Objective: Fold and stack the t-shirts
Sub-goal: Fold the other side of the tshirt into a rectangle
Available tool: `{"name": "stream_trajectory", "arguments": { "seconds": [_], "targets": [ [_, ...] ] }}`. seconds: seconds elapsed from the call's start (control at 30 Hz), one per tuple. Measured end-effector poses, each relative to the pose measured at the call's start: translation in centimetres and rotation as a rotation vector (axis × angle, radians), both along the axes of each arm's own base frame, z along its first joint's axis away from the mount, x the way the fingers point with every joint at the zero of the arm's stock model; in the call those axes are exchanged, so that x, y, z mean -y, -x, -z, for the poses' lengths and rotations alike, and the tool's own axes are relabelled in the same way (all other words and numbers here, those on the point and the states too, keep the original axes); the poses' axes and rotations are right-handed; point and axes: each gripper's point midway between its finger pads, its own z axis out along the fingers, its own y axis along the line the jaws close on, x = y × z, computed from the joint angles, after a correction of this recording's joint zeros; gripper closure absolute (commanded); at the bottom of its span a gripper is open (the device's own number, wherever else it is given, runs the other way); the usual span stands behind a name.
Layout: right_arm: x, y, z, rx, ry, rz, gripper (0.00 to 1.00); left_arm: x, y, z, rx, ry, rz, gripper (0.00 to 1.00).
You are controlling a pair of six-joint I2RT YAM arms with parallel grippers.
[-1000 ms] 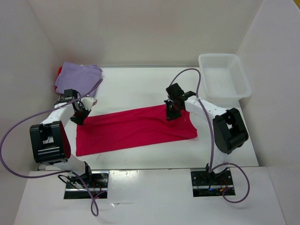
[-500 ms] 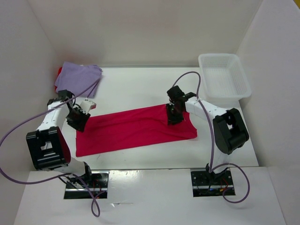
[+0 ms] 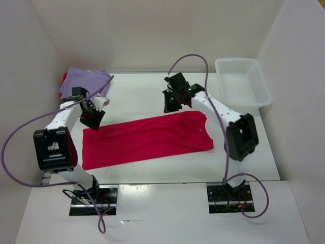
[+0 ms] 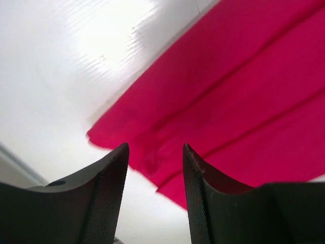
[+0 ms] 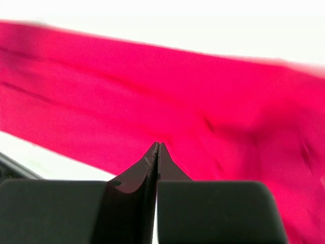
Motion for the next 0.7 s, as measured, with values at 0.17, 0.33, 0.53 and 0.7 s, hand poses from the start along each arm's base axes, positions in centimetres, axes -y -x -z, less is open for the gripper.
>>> {"name": "stream_trajectory", "arguments": {
  "seconds": [0.17,0.33,0.53,0.7],
  "targets": [
    [-4.2,-3.7,5.4,-0.053,0.017,-0.053,1.0,0.1,-1.1,3.6,-0.067,-0.044,-0.053,0.46],
    [-6.8,-4.2,10.1,-0.107,0.062,-0.113,1.0,-1.2,-2.0,3.4,-0.034,-0.098,-0.11,0.48],
    [-8.9,-2.1,11.3,-0.128,0.074,-0.187,1.0,-1.5,-1.2,3.9,-0.045,-0.13,-0.112,0.48],
    [-8.5,0.0,13.5,-0.181,0.092,-0.212,1.0,-1.3,2.3,5.7,-0.122,-0.174,-0.093,0.48]
  ]
}}
